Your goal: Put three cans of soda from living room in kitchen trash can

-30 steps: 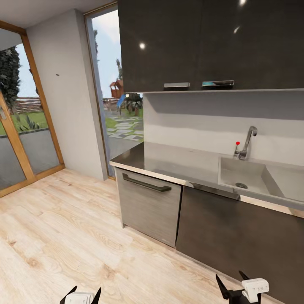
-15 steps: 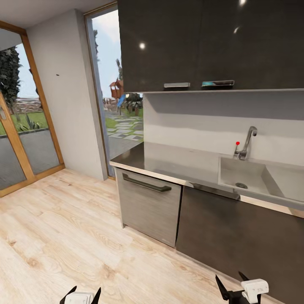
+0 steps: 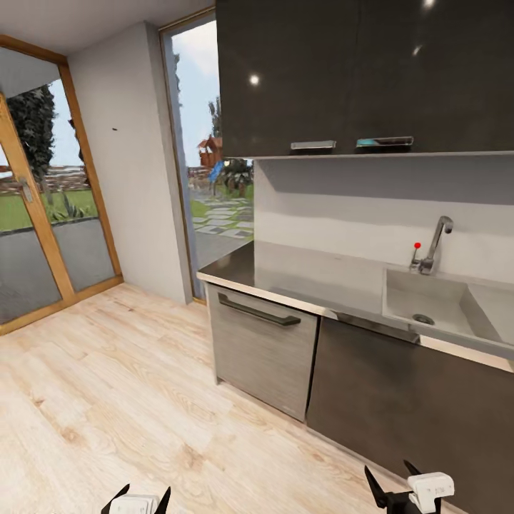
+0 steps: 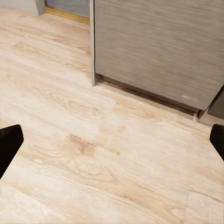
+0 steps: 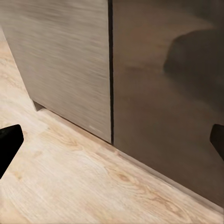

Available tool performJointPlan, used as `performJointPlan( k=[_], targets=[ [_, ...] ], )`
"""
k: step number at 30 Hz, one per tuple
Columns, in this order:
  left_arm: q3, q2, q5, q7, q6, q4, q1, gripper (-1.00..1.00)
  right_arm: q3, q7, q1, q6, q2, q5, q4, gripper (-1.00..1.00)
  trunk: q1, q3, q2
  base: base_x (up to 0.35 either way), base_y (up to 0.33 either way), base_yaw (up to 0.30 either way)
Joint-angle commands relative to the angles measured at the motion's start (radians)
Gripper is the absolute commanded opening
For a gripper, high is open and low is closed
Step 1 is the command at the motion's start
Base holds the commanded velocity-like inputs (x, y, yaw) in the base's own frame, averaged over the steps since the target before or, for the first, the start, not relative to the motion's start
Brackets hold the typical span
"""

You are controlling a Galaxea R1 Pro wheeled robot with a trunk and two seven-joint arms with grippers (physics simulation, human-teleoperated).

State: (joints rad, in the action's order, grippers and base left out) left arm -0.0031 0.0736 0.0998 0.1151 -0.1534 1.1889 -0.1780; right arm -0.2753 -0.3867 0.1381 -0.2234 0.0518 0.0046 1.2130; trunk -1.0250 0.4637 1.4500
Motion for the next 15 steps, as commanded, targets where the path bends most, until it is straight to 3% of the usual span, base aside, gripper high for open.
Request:
performJointPlan(
  k=[1,15],
  targets=[
    [0.0,0.0,0.0,0.0,0.0,0.0,0.0,1.0,0.0,0.0,0.0,0.0,0.0,0.0,0.0,1.0,0.0,0.0,0.0,0.0,0.0,0.061],
    [-0.001,-0.001,0.0,-0.001,0.0,-0.013,0.0,1.0,0.003,0.003,0.0,0.001,-0.002,-0.002,-0.001,1.0,0.0,0.0,0.0,0.0,0.0,0.027]
  ],
)
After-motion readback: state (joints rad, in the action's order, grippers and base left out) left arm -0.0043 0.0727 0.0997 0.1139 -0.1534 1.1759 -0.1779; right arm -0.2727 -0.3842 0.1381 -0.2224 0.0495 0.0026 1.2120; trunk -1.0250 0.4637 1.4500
